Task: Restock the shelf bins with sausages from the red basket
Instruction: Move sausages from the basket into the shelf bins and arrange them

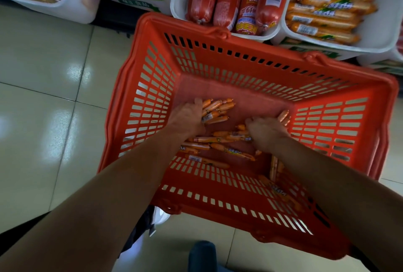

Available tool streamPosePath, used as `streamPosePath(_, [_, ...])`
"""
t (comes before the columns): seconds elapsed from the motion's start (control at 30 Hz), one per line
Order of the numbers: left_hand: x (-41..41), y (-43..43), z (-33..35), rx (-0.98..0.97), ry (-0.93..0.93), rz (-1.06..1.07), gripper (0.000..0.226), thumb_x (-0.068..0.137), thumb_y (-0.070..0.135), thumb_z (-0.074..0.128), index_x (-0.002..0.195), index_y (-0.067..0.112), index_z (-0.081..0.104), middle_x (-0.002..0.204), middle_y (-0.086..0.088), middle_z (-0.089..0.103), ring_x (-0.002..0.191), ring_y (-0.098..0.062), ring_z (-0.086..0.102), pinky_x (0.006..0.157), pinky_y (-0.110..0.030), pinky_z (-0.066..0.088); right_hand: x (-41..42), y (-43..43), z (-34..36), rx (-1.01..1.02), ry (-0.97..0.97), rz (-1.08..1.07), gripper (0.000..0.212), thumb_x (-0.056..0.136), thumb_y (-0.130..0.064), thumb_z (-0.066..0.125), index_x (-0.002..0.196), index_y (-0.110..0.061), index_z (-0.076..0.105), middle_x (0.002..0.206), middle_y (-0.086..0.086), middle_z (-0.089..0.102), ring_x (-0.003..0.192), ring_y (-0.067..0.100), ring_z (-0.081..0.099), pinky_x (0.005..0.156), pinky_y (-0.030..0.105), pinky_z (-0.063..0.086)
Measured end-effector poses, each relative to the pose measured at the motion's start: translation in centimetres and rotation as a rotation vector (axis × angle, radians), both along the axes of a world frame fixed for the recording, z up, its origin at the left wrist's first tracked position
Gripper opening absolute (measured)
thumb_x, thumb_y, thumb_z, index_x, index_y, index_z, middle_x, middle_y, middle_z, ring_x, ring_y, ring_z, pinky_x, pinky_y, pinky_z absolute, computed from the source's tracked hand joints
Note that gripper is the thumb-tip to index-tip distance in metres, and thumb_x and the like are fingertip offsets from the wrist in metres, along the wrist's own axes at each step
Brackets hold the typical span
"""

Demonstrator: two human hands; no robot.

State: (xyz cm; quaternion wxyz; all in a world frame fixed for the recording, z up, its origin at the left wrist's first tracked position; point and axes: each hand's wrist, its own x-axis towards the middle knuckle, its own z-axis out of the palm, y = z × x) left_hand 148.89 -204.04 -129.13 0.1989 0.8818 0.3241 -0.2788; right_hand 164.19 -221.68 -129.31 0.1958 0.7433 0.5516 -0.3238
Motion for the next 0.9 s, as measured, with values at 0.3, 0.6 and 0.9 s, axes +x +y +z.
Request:
streamPosePath(0.3, [0.0,-0.3,1.3,-0.089,0.013,0.042,0.080,0.070,0.039,0.082,0.134,0.012,0.041,0.121,-0.014,0.060,0.113,-0.035,0.058,0.090,-0.039,0.046,0.6,-1.2,3.1,-0.031,0.201,-0.187,0.034,0.083,-0.052,0.054,0.098,-0.021,0.054,0.110,0.009,0.067,0.103,0.028,0.063,0.076,0.032,0.045])
streamPosePath(0.6, [-2.0,1.0,10.8,-0.177,-0.037,0.189,0.073,0.060,0.049,0.078,0.122,0.019,0.053,0.111,-0.006,0.064,0.101,-0.025,0.063,0.084,-0.034,0.052,4.0,-1.2,16.0,0.206,0.277,-0.410,0.037,0.075,-0.036,0.071,0.103,-0.018,0.057,0.099,0.004,0.063,0.089,0.024,0.060,0.074,0.034,0.048])
streamPosePath(0.9, [-0.4,2.5,19.2,-0.175,-0.150,0.192,0.066,0.058,0.044,0.075,0.115,0.030,0.046,0.100,0.006,0.063,0.092,-0.017,0.062,0.084,-0.038,0.053,16.8,3.4,22.5,0.530,0.094,-0.465,0.041,0.079,-0.027,0.074,0.115,-0.015,0.058,0.103,0.004,0.062,0.087,0.025,0.056,0.074,0.030,0.040])
